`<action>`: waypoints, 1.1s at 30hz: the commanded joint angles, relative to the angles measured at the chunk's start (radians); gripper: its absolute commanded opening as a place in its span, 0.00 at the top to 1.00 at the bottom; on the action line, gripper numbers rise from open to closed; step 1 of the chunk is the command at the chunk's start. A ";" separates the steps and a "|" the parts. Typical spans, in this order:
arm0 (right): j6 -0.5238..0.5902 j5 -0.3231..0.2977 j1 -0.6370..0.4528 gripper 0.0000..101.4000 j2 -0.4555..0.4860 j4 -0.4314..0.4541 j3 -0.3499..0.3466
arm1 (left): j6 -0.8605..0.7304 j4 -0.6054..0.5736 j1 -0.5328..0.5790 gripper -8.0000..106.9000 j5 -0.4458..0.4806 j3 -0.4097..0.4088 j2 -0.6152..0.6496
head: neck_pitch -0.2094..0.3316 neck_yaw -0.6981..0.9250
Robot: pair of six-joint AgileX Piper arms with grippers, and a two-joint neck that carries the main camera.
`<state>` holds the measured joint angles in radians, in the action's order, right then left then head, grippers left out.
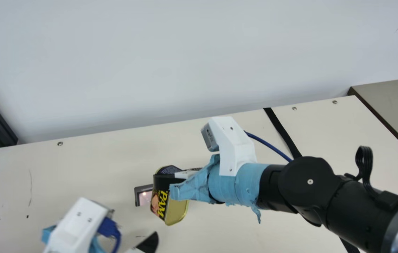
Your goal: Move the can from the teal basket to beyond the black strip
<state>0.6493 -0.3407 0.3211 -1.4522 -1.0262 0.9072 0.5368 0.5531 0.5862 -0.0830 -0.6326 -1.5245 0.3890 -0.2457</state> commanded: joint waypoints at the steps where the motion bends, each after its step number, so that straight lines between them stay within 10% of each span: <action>1: 0.000 0.000 0.000 1.00 0.000 0.000 0.000 | -0.065 -0.073 -0.092 0.15 0.001 0.014 0.067 | 0.018 -0.006; 8: 0.000 0.000 0.000 1.00 0.000 0.000 0.000 | -0.265 -0.294 -0.309 0.15 -0.086 0.117 0.177 | 0.018 -0.006; 18: -0.084 0.018 -0.034 1.00 0.008 0.122 0.001 | -0.264 -0.294 -0.309 0.15 -0.082 0.117 0.177 | 0.018 -0.006; 33: -0.384 -0.130 -0.316 1.00 0.066 0.767 0.098 | -0.264 -0.294 -0.309 0.15 -0.084 0.117 0.177 | 0.018 -0.006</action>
<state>0.3186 -0.4351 0.0491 -1.3938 -0.4578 0.9782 0.2732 0.2593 0.2774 -0.1665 -0.5151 -1.3474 0.3890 -0.2457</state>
